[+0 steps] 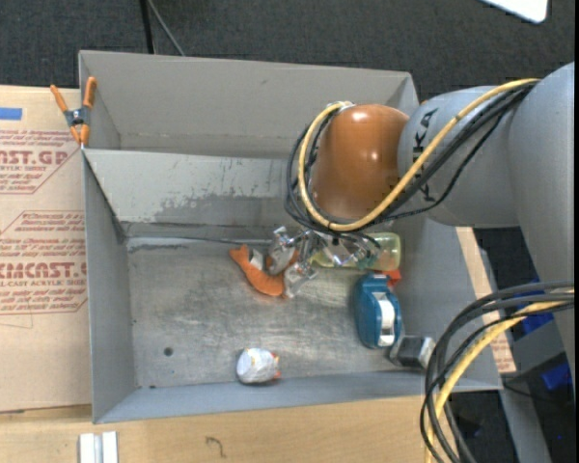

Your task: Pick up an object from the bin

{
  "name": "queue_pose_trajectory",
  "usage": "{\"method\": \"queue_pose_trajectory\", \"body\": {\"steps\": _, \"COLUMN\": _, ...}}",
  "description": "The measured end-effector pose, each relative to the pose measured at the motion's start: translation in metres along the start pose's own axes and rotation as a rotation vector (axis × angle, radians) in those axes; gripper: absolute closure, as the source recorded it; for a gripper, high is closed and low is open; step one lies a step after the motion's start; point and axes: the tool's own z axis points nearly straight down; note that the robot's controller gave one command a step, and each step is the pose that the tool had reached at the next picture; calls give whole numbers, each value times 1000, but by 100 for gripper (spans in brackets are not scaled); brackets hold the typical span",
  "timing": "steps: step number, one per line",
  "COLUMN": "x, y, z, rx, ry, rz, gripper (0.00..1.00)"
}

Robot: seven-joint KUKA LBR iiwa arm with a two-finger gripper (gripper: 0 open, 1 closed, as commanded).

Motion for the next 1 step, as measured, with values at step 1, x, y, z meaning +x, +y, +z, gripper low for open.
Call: {"method": "queue_pose_trajectory", "body": {"steps": 1, "x": 5, "y": 2, "z": 0, "rx": 4, "ry": -10, "rz": 51, "gripper": 100}}
